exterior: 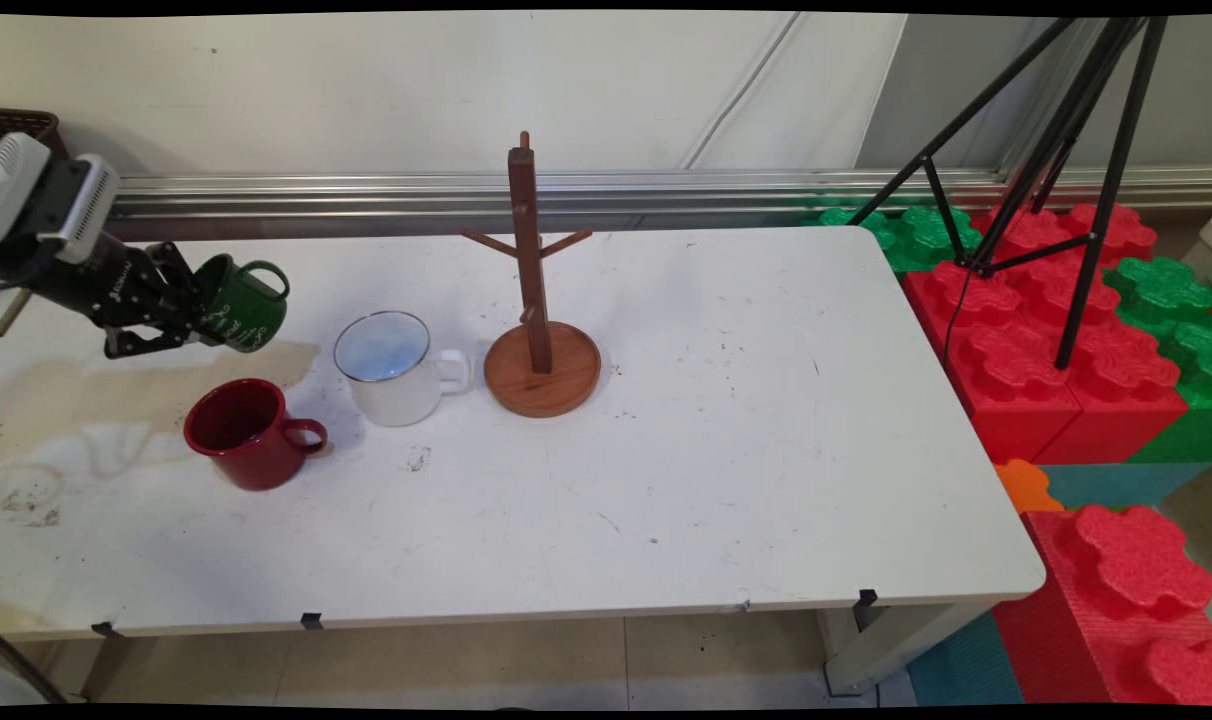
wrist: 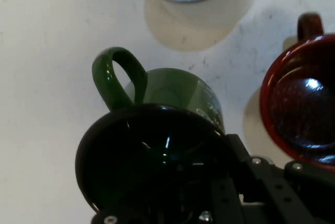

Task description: Place the picked object on the table

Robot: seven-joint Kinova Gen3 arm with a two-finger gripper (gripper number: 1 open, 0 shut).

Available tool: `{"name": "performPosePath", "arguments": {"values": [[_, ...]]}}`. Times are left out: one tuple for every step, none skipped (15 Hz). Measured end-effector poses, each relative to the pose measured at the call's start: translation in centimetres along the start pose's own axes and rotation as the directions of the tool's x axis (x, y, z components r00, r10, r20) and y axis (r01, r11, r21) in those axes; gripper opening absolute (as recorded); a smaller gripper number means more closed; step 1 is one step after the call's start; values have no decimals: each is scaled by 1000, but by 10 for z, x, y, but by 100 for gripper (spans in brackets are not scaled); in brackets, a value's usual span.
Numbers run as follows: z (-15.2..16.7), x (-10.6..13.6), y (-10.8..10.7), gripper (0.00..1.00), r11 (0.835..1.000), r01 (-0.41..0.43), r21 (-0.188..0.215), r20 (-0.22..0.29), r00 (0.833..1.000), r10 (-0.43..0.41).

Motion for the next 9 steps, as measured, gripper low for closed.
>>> {"name": "performPosePath", "arguments": {"values": [[5,-2,-2,0,1000,-17,0,11,1000,17],[10,-4,-4,0,1000,-31,-1,20,999,31],[14,-5,-5,0,999,-41,-2,27,999,41],[18,-7,-6,0,999,-50,-4,33,998,51],[24,-9,-7,0,998,-64,-8,44,997,64],[28,-11,-8,0,997,-71,-12,51,996,72],[33,-14,-8,0,997,-79,-15,59,995,80],[37,-15,-8,0,996,-84,-18,65,994,85],[42,-17,-9,0,996,-91,-20,71,993,92]]}}
